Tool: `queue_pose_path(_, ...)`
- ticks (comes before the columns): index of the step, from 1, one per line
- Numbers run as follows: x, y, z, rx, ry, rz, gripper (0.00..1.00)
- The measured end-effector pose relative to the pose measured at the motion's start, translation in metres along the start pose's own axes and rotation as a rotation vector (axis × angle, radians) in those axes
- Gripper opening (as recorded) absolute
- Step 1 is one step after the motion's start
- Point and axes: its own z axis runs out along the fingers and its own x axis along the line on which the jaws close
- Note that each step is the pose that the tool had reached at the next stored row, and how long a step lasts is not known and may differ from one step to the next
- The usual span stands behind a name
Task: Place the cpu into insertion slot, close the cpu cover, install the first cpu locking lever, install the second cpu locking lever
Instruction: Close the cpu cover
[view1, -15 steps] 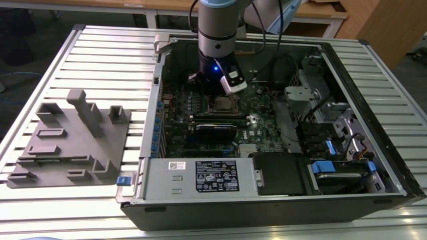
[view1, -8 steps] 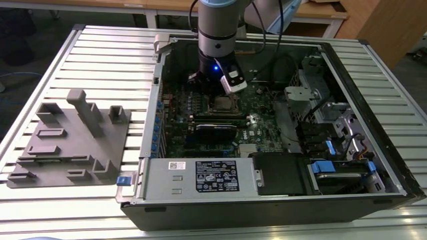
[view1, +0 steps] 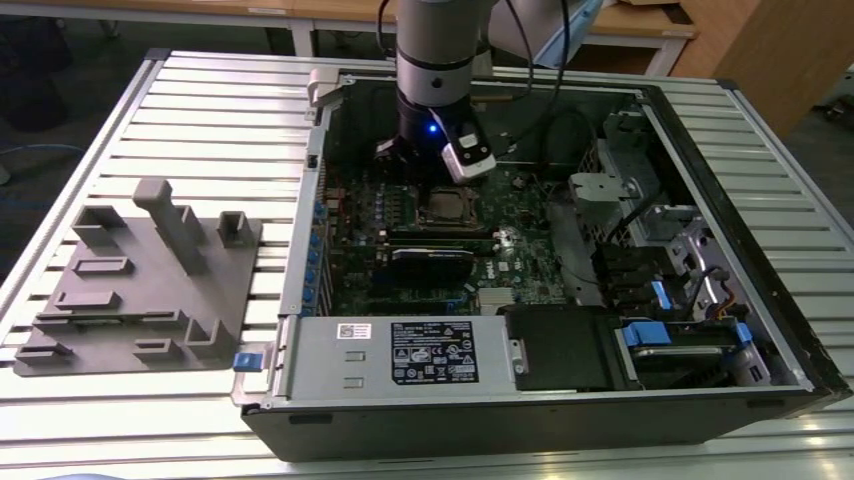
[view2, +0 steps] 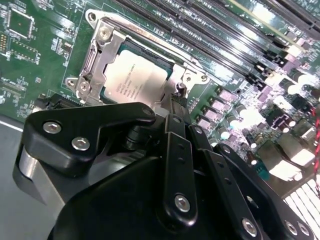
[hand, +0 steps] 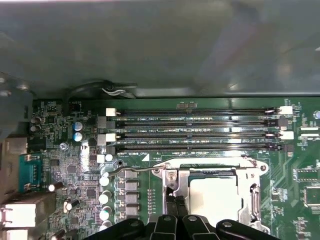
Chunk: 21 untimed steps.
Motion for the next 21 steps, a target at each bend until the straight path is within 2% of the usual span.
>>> queue_pose_path(6,-0.0002,0.0004,-0.0082,0.0,0.0,0.0,0.11)
queue_pose_path(21,-0.0029,0.0005,-0.0088,0.0001,0.0001,0.0,0.11)
